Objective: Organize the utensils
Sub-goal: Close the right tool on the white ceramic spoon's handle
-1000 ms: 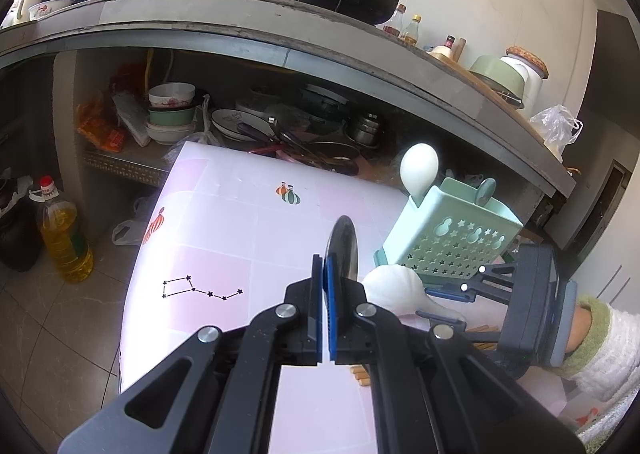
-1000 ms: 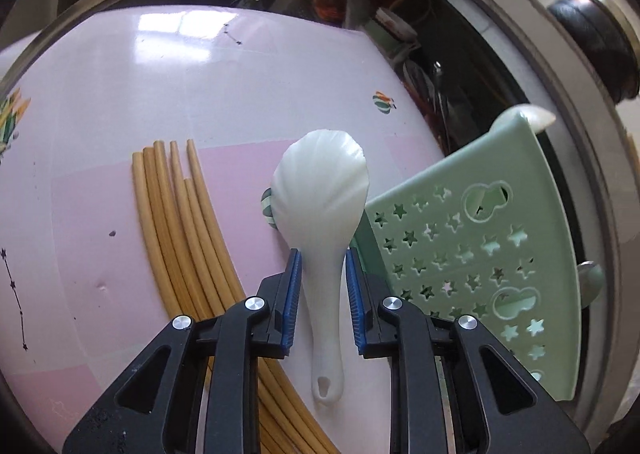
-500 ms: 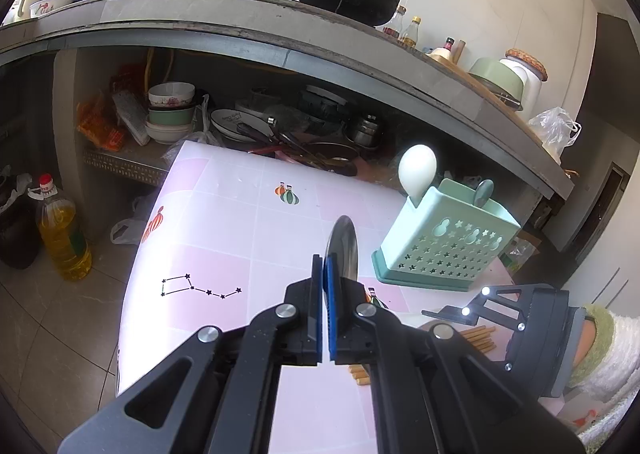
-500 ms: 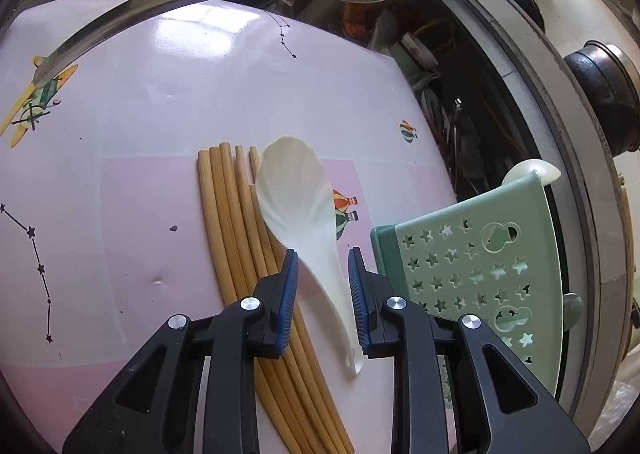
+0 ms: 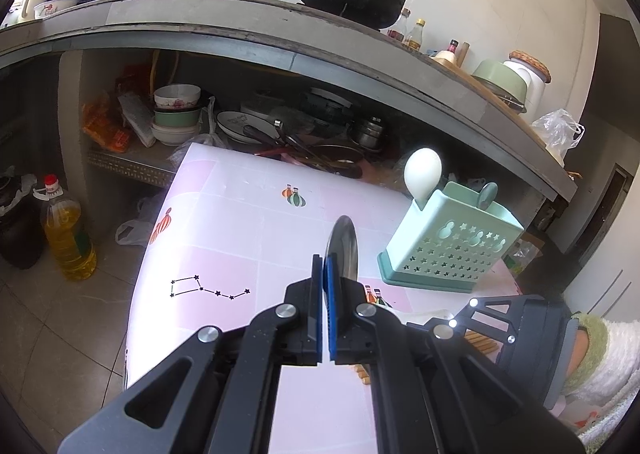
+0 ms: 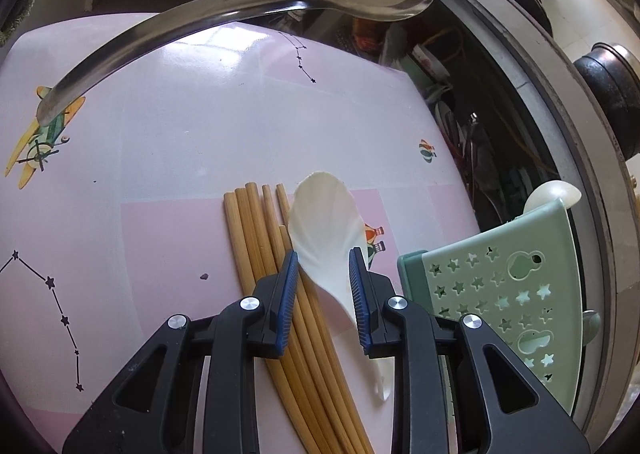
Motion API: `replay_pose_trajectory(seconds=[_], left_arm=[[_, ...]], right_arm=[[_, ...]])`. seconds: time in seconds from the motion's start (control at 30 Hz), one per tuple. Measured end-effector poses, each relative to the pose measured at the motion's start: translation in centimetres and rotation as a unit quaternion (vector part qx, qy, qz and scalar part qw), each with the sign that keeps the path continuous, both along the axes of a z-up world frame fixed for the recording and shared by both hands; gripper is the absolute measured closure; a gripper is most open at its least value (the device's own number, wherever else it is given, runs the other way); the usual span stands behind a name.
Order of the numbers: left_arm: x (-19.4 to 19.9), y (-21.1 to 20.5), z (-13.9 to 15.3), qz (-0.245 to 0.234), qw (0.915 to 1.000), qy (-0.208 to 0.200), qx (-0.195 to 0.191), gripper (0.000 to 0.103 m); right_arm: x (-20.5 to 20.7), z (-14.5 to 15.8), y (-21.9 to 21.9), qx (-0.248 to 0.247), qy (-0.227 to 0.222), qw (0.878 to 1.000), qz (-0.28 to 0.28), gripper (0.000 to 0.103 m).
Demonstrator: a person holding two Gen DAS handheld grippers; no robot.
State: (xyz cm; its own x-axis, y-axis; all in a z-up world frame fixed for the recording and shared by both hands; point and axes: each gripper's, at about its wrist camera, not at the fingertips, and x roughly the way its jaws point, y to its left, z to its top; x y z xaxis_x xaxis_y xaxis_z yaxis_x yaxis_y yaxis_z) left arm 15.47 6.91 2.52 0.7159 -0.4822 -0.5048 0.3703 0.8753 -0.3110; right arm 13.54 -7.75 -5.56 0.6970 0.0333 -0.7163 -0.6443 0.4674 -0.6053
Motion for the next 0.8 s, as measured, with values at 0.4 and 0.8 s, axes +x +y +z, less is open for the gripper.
replay_pose_trajectory(seconds=[0.4, 0.8], left_arm=[[0.1, 0.0, -0.1, 0.0, 1.0, 0.001, -0.001, 0.102], [0.2, 0.0, -0.2, 0.001, 1.0, 0.002, 0.0, 0.102]], right_arm=[[0.7, 0.1, 0.5, 0.009, -0.013, 1.0, -0.015, 0.084], [2.2, 0.6, -0.2, 0.024, -0.025, 0.998, -0.059, 0.098]])
